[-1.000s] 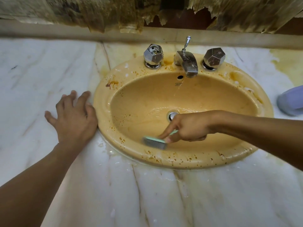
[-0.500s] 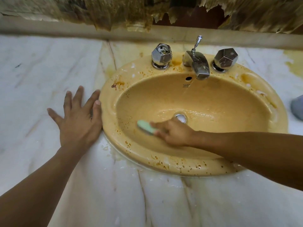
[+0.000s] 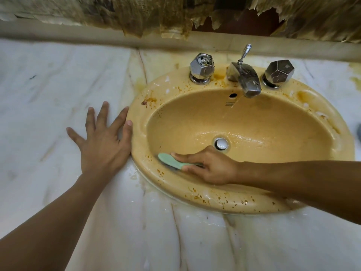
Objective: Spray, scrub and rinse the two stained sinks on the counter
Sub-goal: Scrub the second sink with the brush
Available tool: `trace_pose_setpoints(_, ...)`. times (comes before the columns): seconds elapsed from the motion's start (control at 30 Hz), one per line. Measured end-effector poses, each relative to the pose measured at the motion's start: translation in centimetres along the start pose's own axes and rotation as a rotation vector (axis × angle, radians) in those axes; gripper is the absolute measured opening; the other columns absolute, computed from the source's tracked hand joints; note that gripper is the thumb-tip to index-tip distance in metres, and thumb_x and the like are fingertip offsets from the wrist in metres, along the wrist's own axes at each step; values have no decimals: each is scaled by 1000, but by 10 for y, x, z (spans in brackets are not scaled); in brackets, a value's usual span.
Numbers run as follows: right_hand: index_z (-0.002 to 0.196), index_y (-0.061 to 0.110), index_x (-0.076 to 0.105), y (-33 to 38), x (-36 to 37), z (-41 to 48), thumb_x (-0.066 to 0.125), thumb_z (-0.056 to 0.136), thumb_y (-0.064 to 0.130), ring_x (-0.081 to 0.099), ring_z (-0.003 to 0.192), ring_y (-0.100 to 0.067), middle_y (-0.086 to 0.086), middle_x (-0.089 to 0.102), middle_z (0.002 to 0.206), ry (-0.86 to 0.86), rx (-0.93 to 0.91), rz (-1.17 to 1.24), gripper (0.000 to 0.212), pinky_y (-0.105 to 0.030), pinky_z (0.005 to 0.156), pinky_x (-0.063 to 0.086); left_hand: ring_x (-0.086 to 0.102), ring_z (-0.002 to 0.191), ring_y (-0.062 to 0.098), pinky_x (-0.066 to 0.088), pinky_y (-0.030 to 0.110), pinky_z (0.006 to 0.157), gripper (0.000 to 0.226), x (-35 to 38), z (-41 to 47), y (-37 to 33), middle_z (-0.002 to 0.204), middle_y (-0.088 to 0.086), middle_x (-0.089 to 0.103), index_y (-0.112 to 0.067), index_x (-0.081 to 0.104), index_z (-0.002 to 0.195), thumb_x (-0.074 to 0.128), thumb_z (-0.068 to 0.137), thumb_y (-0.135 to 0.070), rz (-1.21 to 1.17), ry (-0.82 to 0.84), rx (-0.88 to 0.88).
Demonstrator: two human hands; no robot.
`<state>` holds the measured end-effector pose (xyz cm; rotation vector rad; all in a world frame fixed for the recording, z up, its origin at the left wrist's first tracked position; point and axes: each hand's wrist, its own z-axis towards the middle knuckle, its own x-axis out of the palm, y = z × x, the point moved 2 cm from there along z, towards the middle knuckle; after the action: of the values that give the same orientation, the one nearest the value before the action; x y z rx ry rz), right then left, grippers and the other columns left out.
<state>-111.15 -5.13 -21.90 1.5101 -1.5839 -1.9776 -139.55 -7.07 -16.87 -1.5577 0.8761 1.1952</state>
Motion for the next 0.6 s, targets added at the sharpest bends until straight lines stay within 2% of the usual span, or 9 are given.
trace_pose_setpoints(0.03,148,36,48,-7,-9,3,52,102,50,70,66,-8,2,65,134,59,19,-74,48,-25,69,56,-5,159,19,-5,76,117,61,0,0,0,172,-6,9,-50,20,159,7,102,-68,7,-2,0)
trace_pose_setpoints(0.1,147,34,51,-16,-25,22,55,102,45,59,56,1,-7,77,109,94,88,-226,46,-8,58,38,-4,159,19,-5,76,116,61,0,1,0,171,-6,10,-50,21,158,7,101,-69,3,-3,-1)
trace_pose_setpoints(0.17,147,36,51,-12,-36,42,56,103,39,55,59,5,-3,76,85,21,168,-271,44,-15,55,33,-4,159,19,-4,76,116,63,-1,1,0,171,-6,11,-51,22,158,7,100,-70,-2,-3,-2)
trace_pose_setpoints(0.23,147,34,51,-4,-34,43,57,104,36,54,56,3,1,72,76,12,167,-222,44,-20,55,35,-4,159,19,-4,76,116,64,-1,0,0,171,-6,11,-52,22,158,6,99,-71,-1,-2,-1)
trace_pose_setpoints(0.33,146,27,54,1,-27,14,61,102,32,54,53,2,-5,78,92,149,92,-159,44,-9,55,34,-4,159,19,-5,75,117,66,-2,1,-1,171,-5,11,-51,23,158,5,98,-72,-4,-1,1)
trace_pose_setpoints(0.4,147,31,53,-4,-34,4,59,103,35,52,56,1,-8,74,88,205,132,-239,44,-12,58,33,-3,159,19,-5,75,117,66,-2,1,-2,171,-5,11,-51,24,158,5,98,-72,-6,-5,-1)
trace_pose_setpoints(0.47,148,36,50,-11,-40,10,55,104,39,47,59,1,-8,73,100,177,264,-369,44,-19,61,31,-2,158,19,-5,75,117,66,-3,1,-2,171,-5,13,-51,26,157,6,98,-73,-11,-8,-4)
trace_pose_setpoints(0.53,147,41,49,-12,-33,17,55,103,43,50,71,-1,-6,74,116,126,352,-344,45,-23,68,35,-1,158,19,-4,75,116,66,-3,1,-1,170,-5,14,-51,28,157,7,98,-73,-12,-10,-5)
trace_pose_setpoints(0.6,146,39,51,-3,-21,15,58,102,43,63,93,-10,-2,69,132,157,349,-176,45,-25,82,45,0,158,19,-4,75,116,66,-3,1,1,170,-5,15,-51,29,156,8,98,-74,-13,-11,-4)
